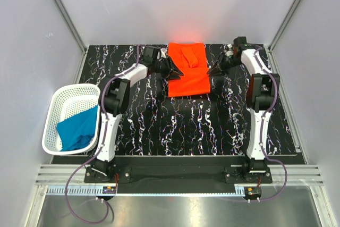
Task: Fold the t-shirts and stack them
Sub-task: Fold the tshirt
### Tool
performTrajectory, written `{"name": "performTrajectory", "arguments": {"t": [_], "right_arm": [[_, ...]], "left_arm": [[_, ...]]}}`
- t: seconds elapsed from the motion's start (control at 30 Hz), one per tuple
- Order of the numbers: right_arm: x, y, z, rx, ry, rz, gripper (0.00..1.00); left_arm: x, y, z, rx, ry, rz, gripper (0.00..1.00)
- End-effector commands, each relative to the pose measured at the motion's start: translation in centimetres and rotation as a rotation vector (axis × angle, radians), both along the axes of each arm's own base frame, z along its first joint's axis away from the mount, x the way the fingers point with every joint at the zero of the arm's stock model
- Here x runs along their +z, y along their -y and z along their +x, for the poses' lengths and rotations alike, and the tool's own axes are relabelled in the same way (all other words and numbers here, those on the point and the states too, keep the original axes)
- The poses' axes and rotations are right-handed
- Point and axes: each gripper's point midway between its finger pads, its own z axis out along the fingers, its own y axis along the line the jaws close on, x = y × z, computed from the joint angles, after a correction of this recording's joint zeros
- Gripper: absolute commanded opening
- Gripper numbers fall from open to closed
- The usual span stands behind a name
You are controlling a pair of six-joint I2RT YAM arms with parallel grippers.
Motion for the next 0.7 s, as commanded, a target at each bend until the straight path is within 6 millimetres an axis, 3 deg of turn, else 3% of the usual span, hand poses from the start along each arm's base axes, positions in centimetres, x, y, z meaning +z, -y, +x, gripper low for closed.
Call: {"name": "performTrajectory", "arguments": {"t": [0.0,0.07,0.1,0.17,0.33,0.47,0.57,0.67], "right_arm": [[0.4,-3.0,-2.1,0.071,-0.012,0.077,0.27],[1.3,-3.2,-2.9,0.079,0.011,0.101,0.27],[0.3,-3.2,-4.0,0.081,-0.023,0.104,0.27],[0.3,-3.4,-4.9,0.102,-0.023,0.129,0.27],[-3.3,-3.1,-6.3,0.106,-0.091,0.11,0.26],[-5.2,-2.1,-5.7,0.084,-0.106,0.052,0.25],[-5.6,-1.5,-5.4,0.065,-0.108,0.015,0.25],[-5.2,-1.6,-5.4,0.068,-0.1,0.022,0.26]], "left_arm": [[0.4,0.6,1.8,0.015,0.018,-0.08,0.4],[-1.6,-0.2,1.8,0.049,-0.034,-0.058,0.39],[-2.2,-0.8,2.0,0.068,-0.049,-0.052,0.38],[-3.3,-1.6,2.1,0.091,-0.07,-0.039,0.38],[-4.1,-2.9,2.4,0.106,-0.083,-0.026,0.38],[-3.5,-2.9,2.3,0.092,-0.072,-0.023,0.38],[-2.6,-3.5,1.9,0.074,-0.063,0.028,0.39],[0.0,-3.6,1.7,0.062,-0.009,0.035,0.41]]}}
